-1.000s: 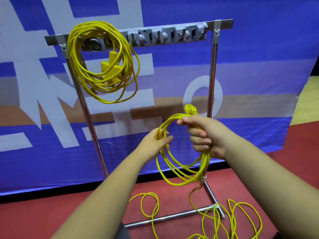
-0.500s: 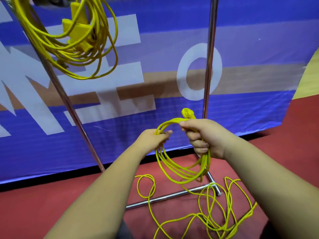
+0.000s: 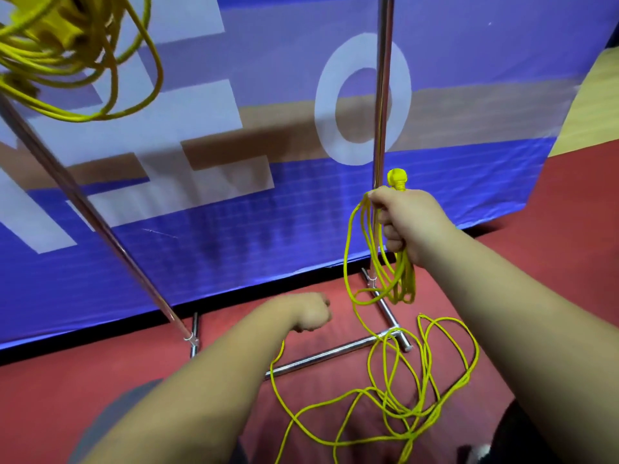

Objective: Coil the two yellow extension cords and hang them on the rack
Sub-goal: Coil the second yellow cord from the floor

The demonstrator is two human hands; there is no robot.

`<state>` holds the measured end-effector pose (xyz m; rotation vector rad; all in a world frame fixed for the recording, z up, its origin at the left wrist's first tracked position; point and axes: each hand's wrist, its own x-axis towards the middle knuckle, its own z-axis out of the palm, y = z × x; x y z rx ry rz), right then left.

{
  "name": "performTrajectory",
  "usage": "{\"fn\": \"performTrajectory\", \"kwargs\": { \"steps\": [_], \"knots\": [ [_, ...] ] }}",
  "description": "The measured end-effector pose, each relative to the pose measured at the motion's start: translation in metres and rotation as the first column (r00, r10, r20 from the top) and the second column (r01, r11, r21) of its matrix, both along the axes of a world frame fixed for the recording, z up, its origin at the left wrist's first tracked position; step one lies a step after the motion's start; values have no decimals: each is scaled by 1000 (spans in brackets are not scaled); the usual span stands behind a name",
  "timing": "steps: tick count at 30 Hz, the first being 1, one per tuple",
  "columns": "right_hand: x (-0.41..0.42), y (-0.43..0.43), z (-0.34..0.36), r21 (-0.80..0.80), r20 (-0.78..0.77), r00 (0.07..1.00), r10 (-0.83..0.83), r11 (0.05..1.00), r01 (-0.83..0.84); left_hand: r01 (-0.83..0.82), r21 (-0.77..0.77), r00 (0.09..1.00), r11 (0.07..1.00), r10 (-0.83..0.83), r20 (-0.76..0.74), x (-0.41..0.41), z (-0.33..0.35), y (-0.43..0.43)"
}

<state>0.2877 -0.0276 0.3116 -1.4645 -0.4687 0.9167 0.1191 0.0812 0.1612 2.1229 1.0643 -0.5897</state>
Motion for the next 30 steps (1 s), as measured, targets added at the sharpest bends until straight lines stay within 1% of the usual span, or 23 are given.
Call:
{"fn": "performTrajectory", "kwargs": {
  "steps": [1, 4, 7, 9, 11, 12, 15, 17, 18, 19, 20, 23, 24, 25, 26, 28, 30],
  "knots": [
    [2, 0, 1, 2, -28, 1000, -11, 1000, 11, 89, 78, 996, 993, -88, -8, 6, -8, -4],
    [7, 0, 8, 8, -122, 993, -1, 1000, 2, 171, 136, 980, 976, -183, 76, 21, -24, -20],
    [11, -4, 19, 11, -187, 982, 28, 1000, -27, 137, 168, 963, 976, -171, 207, 32, -43, -27],
    [14, -8, 25, 12, -208, 977, 42, 999, -41, 156, 215, 952, 964, -205, 228, 36, -56, -23],
    [17, -12, 29, 14, -198, 978, 61, 998, -60, 236, 261, 938, 936, -289, 189, 37, -59, -18],
    [18, -14, 31, 14, -182, 981, 68, 998, -67, 269, 253, 934, 929, -316, 168, 37, -57, -15],
    [23, -20, 32, 7, -117, 992, 56, 998, -56, 315, 117, 949, 942, -316, -6, 33, -58, -7],
    [30, -24, 32, -15, -37, 998, 45, 999, -46, 366, 24, 922, 930, -358, -146, 24, -64, -3],
    [33, -26, 31, -27, 15, 999, 50, 998, -50, 385, -4, 906, 923, -379, -186, 20, -67, -1],
    [36, -28, 31, -39, 70, 996, 59, 998, -57, 387, -21, 903, 922, -384, -192, 16, -70, 1],
    [39, -30, 30, -55, 125, 990, 67, 997, -61, 367, -22, 916, 930, -365, -167, 14, -68, 1],
    [43, -33, 28, -104, 267, 961, 73, 993, -47, 256, 26, 967, 966, -255, -26, 16, -54, 5],
    [43, -34, 26, -118, 311, 947, 76, 992, -40, 177, -3, 983, 984, -177, 50, 18, -47, 7],
    [42, -34, 24, -135, 358, 930, 84, 990, -37, 54, -81, 989, 995, -42, 144, 21, -38, 9],
    [42, -33, 21, -153, 403, 910, 94, 988, -34, -82, -183, 965, 980, 124, 230, 24, -27, 10],
    [39, -30, 15, -191, 487, 866, 114, 981, -21, -289, -352, 849, 890, 408, 336, 27, -4, 12],
    [34, -26, 10, -248, 594, 790, 150, 969, 2, -375, -481, 726, 792, 574, 379, 29, 22, 13]
  ]
}}
